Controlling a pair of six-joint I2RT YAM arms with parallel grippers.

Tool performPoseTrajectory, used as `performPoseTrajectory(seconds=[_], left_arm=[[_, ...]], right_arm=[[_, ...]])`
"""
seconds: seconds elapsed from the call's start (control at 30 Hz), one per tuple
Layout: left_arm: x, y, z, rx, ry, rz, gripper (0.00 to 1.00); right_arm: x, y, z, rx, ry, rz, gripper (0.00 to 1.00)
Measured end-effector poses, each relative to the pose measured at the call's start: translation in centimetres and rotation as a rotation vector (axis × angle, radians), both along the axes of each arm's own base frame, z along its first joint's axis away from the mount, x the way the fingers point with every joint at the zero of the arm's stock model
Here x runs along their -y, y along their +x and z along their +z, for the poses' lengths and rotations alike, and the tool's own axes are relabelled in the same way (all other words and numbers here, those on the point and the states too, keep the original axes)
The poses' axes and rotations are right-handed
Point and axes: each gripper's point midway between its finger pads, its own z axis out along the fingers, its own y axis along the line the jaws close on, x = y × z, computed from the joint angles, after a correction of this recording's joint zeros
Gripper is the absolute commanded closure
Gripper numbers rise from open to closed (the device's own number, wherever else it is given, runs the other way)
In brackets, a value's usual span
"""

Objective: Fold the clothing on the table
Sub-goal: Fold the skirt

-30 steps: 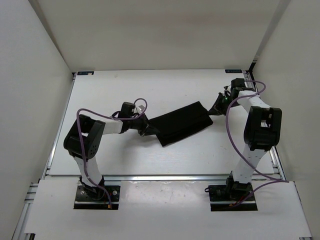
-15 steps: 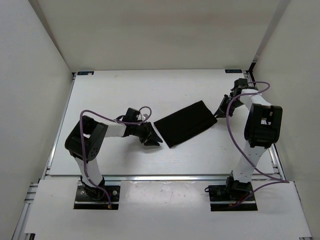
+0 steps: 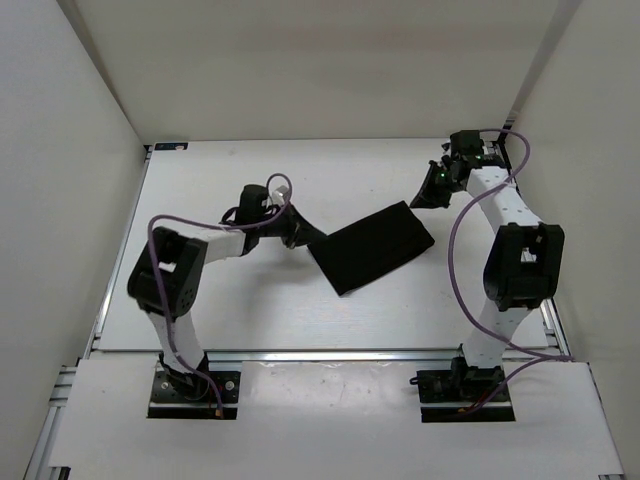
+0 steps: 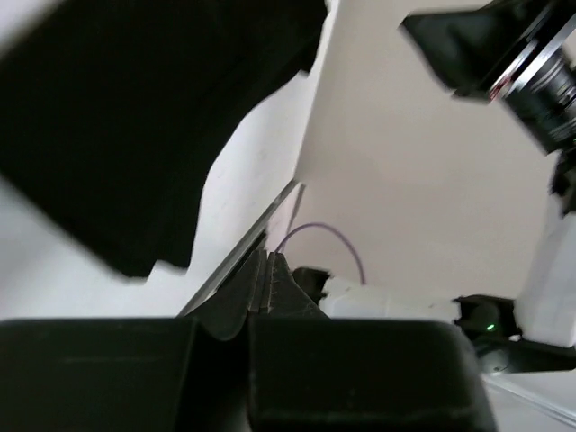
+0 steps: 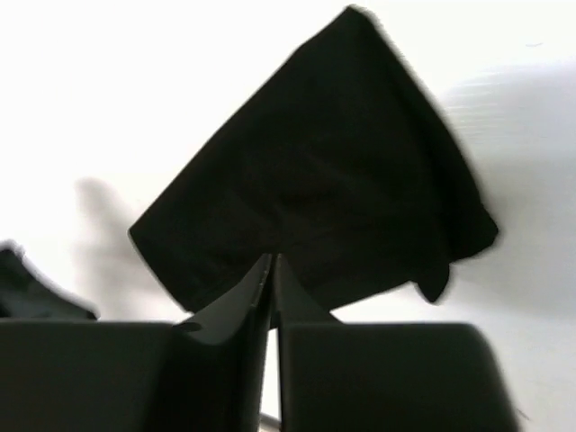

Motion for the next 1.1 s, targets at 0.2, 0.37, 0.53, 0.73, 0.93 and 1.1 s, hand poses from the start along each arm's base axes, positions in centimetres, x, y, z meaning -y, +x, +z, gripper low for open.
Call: performPoseTrajectory(seconds=[0.2,0.37,0.53,0.73,0.93,1.1], left_arm=[[3.8,4.1,-2.5,-0.024,-0.021,-0.004,1.00],[5.0,3.5,-6.3,-0.061,0.115,-0.021,1.00],[2.8,2.1,-10.3,-0.089,0.322,-0.027,1.00],[0.9,2.1,-10.8,-0.084,0.386,-0.049,1.00],[0.0,2.5,-10.8,-0.060,0.446,-0.072,1.00],[-2.1,3.9,-10.8,-0.050,0.493,-0.047,1.00]], right_arm=[[-2.2,1.1,-4.0,-0.087,0.048,0.052,0.99],[-2.1,0.3,-8.9,-0.221,0.036,0.047,0.99],[-1.7,-0.5,-9.9,-0.258,0.027,0.041,1.00],[-1.7,-3.4,-12.2,-0.349,0.021,0.038,1.00],[-2.4,-4.4,-12.2,-0.363,0.029,0.044,1.00],[-4.9,-6.8,-12.1,-0.392,0.001,0.129,0.99]])
